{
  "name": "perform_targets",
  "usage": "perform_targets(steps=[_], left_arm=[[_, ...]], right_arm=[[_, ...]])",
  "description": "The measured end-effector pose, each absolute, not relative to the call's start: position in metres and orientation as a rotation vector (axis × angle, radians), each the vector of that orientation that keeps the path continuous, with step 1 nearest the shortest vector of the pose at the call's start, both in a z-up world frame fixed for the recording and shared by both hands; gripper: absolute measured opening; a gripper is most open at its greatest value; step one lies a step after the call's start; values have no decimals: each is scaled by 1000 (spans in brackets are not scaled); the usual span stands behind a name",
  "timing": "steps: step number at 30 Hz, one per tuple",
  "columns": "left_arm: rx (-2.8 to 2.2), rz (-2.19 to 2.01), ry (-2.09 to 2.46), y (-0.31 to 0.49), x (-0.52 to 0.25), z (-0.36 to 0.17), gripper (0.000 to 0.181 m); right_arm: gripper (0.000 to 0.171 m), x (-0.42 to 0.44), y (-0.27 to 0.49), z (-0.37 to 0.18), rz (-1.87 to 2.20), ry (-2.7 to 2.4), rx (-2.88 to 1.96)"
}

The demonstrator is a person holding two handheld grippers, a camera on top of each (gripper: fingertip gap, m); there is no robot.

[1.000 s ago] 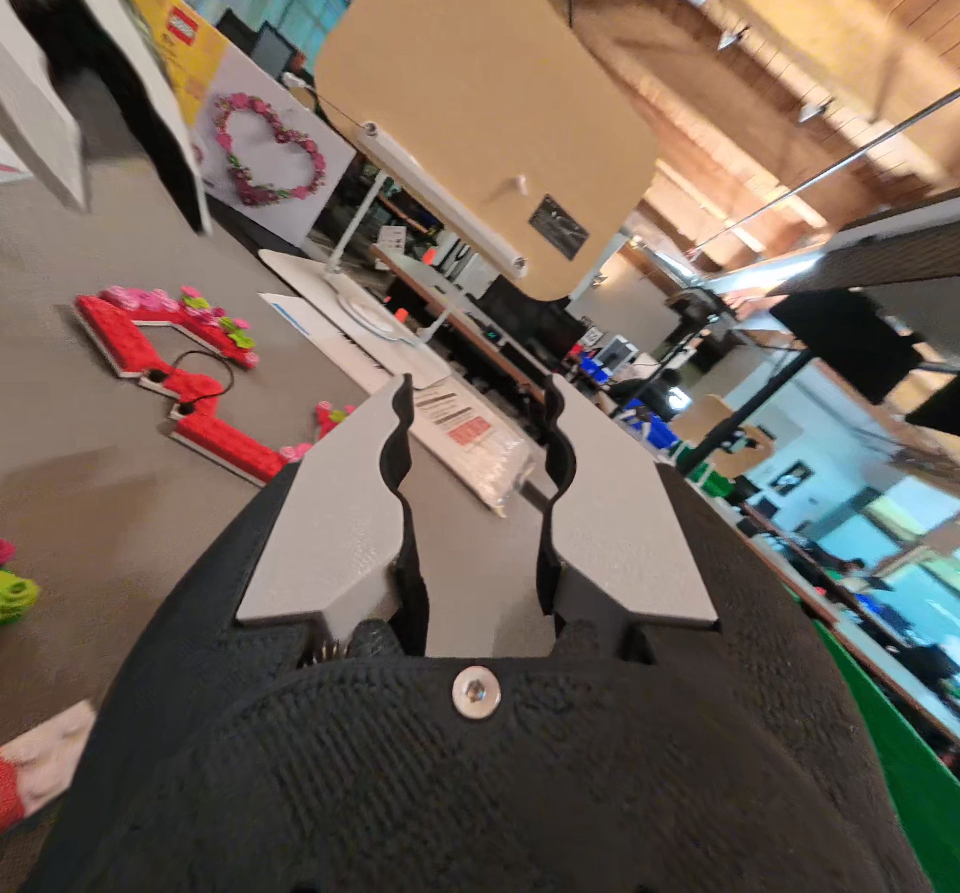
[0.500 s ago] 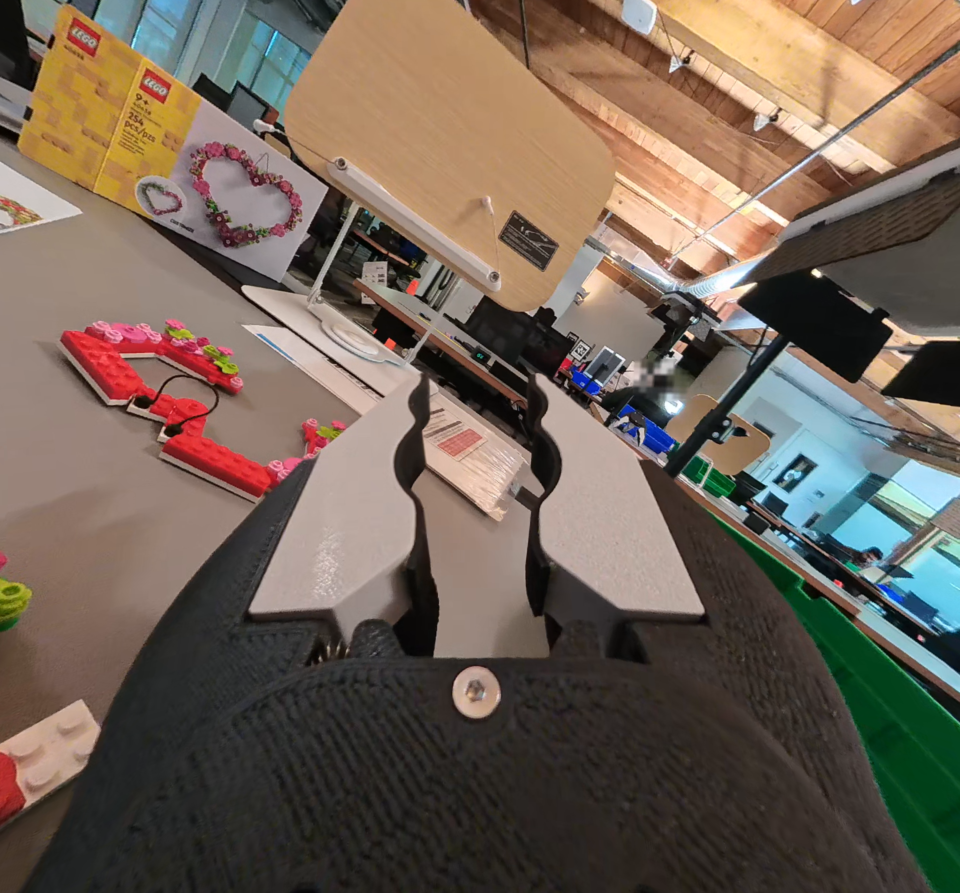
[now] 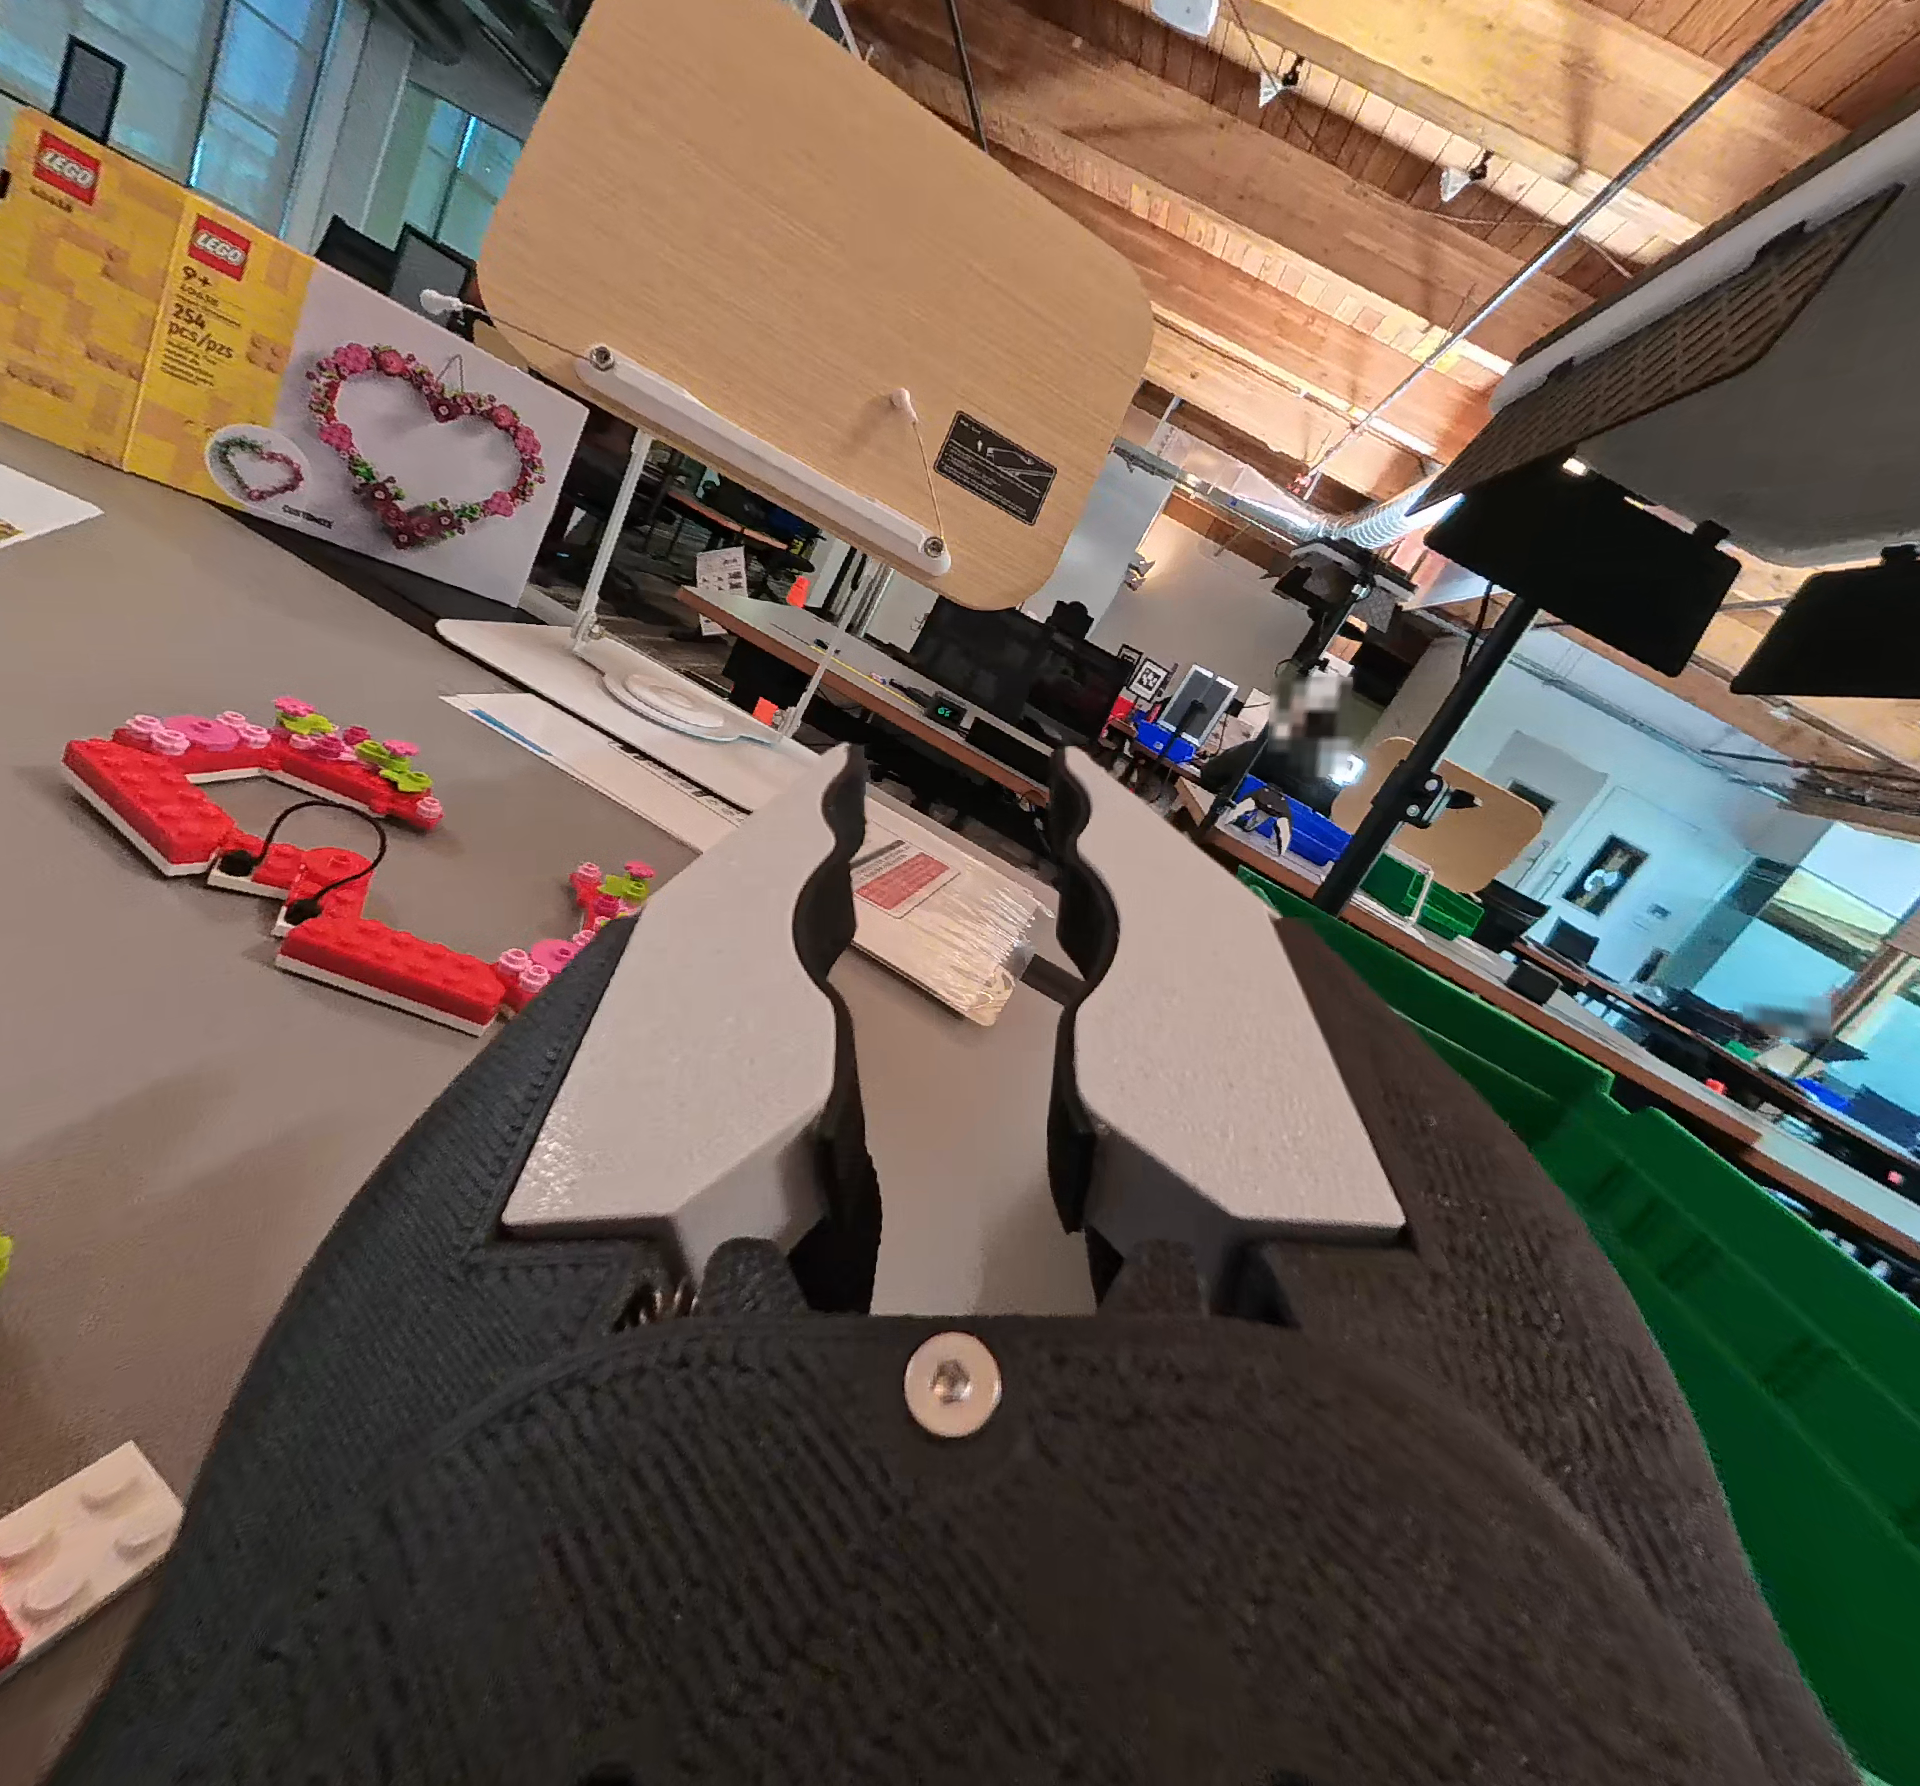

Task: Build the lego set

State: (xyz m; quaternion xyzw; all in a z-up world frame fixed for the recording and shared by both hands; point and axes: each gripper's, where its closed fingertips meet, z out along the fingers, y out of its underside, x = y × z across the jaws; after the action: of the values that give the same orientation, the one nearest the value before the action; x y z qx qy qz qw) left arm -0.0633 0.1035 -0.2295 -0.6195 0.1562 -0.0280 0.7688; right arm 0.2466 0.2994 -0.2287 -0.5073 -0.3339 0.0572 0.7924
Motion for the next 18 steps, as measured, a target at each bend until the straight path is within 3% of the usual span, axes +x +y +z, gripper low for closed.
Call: perform_targets(steps=[6,18], left_arm=[[-1481,-74,337,111,-77,-245,42],[-2146,-250,549,176,-30,-343,31]], right_arm=[[32,241,297,-228,169,-726,-1083],[27,220,295,-235,218,-838,-1050]])
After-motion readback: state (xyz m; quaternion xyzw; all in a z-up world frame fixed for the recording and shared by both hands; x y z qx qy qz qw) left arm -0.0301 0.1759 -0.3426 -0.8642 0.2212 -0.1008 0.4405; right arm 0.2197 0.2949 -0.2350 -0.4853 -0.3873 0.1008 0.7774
